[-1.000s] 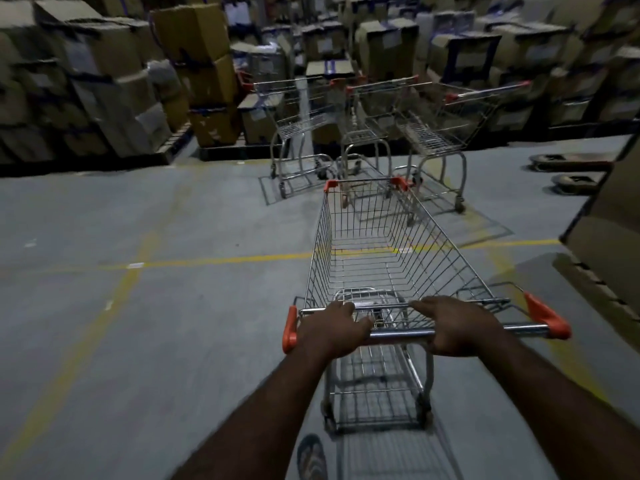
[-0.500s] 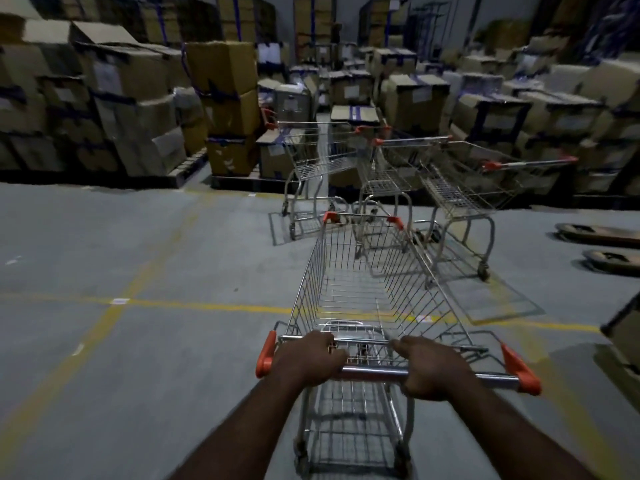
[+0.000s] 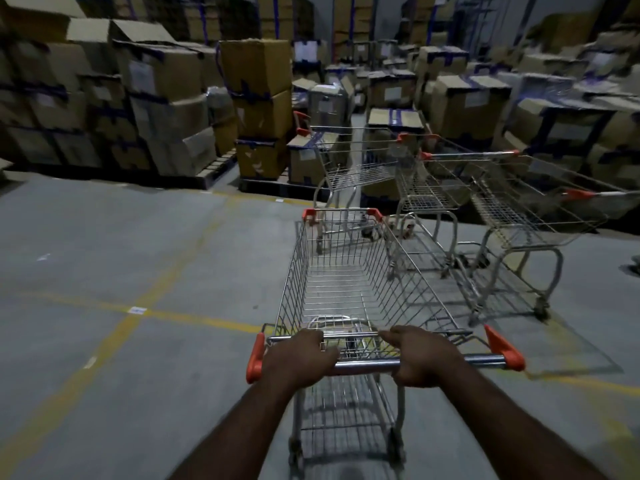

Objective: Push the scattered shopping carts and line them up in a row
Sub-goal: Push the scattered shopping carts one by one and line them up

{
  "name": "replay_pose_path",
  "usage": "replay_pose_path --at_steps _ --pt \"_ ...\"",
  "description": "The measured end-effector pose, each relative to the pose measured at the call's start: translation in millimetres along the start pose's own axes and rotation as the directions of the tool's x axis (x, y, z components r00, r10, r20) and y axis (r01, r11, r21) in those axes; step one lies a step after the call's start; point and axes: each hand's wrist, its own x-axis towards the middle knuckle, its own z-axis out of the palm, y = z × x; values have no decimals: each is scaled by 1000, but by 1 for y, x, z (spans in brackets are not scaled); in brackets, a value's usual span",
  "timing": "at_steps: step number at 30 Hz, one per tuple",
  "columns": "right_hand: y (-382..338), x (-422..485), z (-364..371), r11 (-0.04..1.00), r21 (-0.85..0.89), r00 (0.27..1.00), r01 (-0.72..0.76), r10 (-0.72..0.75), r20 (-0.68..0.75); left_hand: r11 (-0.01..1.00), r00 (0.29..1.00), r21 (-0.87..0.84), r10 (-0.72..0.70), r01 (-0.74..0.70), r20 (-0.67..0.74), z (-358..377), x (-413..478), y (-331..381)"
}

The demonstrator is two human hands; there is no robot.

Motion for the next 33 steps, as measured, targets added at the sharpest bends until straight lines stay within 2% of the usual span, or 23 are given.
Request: replay_pose_path --at_steps 13,19,24,30,33 --pt "-1 263 -97 981 -57 982 186 -184 33 978 976 -69 -201 196 -83 -91 204 -59" --pt "-9 373 -136 959 -111 965 262 -257 59 966 968 -96 -246 241 -49 -133 288 -91" --pt "-22 466 -168 950 -140 959 280 -272 79 962 971 -139 -238 233 -15 -163 370 -132" --pt "-46 578 -209 933 -268 970 242 -226 87 986 986 56 -158 154 60 -230 458 -190" --pt "-58 632 -232 921 -340 982 188 -166 93 993 992 54 -107 103 66 -258 505 -223"
